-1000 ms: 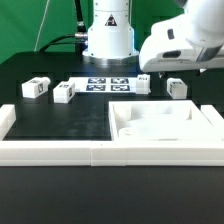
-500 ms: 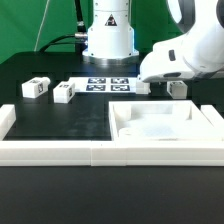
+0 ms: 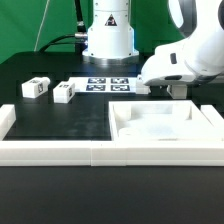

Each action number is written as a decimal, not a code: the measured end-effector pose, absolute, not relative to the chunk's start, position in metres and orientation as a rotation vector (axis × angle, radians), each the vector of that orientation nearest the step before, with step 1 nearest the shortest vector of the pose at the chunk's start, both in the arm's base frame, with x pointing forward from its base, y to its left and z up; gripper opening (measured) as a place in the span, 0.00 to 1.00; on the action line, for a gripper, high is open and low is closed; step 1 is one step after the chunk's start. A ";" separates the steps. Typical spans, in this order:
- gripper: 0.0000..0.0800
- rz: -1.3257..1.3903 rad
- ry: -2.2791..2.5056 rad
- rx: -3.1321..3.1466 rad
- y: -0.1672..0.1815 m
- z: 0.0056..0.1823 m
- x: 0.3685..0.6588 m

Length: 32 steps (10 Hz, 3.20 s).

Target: Assemble one leg

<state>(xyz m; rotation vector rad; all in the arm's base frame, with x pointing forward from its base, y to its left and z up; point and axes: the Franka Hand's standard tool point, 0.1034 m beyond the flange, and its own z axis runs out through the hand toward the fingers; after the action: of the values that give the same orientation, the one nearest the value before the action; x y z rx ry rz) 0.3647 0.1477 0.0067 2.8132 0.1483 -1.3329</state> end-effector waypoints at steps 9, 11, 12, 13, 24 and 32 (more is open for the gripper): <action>0.36 -1.336 0.155 2.817 0.148 0.008 0.365; 0.36 -1.325 0.166 2.813 0.144 0.054 0.374; 0.36 -1.283 0.175 2.825 0.145 0.072 0.374; 0.36 -1.269 0.179 2.827 0.144 0.081 0.373; 0.36 -0.215 0.213 3.176 0.139 0.102 0.442; 0.36 0.692 0.291 3.179 0.141 0.102 0.463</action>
Offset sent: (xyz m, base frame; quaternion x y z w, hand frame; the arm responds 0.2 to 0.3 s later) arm 0.0000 0.0000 0.0000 0.0000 0.0000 0.0000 1.0000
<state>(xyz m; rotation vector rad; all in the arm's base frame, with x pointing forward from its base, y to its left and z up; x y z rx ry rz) 0.4627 0.1407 0.1020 3.1794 0.2910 0.6915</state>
